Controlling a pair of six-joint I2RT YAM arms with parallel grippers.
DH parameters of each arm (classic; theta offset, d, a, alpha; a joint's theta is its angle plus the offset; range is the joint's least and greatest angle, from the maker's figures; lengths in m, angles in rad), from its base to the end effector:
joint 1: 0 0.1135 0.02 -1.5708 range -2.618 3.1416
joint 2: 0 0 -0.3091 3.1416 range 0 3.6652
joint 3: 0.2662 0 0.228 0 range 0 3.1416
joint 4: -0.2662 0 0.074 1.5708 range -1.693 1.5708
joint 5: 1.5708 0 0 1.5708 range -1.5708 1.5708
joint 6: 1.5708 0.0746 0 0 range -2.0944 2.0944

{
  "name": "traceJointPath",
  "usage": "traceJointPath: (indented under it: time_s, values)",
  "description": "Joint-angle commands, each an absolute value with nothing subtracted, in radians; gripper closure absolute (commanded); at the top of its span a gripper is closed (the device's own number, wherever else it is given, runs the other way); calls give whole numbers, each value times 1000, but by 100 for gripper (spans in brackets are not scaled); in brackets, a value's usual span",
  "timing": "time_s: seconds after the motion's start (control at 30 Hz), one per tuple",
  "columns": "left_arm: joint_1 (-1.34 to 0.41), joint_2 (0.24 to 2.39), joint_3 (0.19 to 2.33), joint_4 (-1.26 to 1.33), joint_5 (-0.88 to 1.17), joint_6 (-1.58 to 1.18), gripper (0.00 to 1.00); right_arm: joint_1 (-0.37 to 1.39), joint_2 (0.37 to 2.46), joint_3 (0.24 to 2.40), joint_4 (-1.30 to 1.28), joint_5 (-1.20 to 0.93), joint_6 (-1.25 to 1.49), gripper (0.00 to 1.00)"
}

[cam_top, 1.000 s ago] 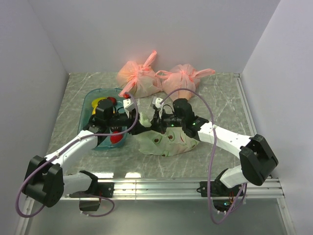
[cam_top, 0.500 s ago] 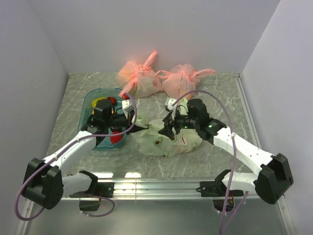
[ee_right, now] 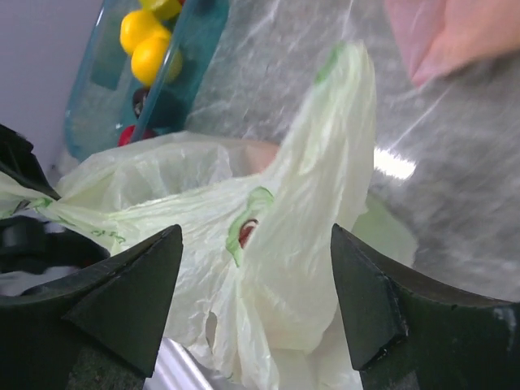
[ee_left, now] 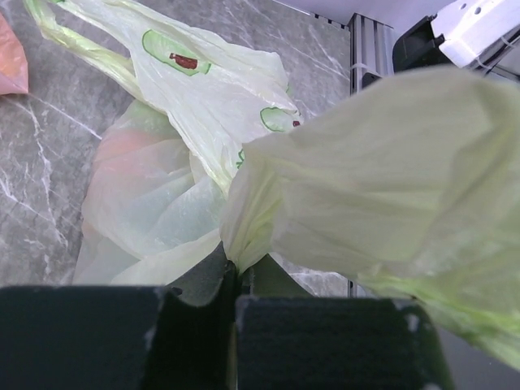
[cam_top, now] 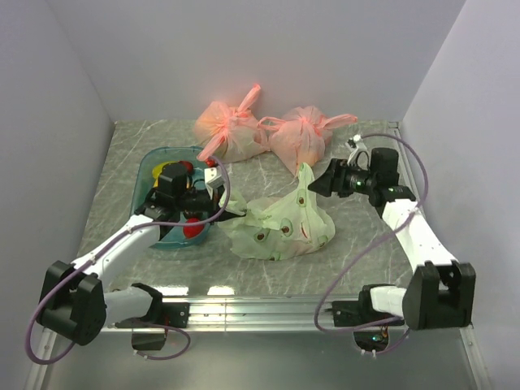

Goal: Place the fake fruits into the plastic bag and tie a complex knot

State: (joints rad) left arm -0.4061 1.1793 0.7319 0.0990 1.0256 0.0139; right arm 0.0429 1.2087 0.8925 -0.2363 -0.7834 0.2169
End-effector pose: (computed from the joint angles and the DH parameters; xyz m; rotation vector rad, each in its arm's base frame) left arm 0.1882 -0.1503 0.3197 1.0669 1.6081 -1.2365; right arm 0.2437 0.0632 0.3246 -0.2911 2.0714 0.9822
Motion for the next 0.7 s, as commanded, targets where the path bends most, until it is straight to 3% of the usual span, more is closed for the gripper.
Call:
traceJointPath:
  time_s: [0.0, 0.13, 0.27, 0.5, 0.53, 0.6, 0.63, 0.67]
  values:
    - [-400, 1195, 782, 98, 1066, 41, 100, 17, 1298, 848, -174, -922, 345, 19]
    - [-402, 1207, 796, 109, 1066, 37, 100, 8, 1429, 844, -103, -962, 376, 17]
    - [-402, 1213, 805, 103, 1066, 38, 99, 9, 1502, 828, -14, -1012, 423, 6]
    - [-402, 1232, 804, 98, 1072, 37, 99, 44, 1615, 832, 95, -1112, 511, 5]
    - [-402, 1233, 807, 94, 1072, 35, 99, 51, 1623, 828, 144, -1118, 529, 11]
    - [-402, 1242, 824, 68, 1081, 37, 99, 61, 1614, 830, 166, -1114, 537, 34]
    - [-402, 1247, 836, 43, 1094, 52, 99, 63, 1586, 842, 135, -1106, 513, 48]
    - [-403, 1252, 872, 5, 1127, 84, 99, 67, 1568, 856, 99, -1091, 435, 79]
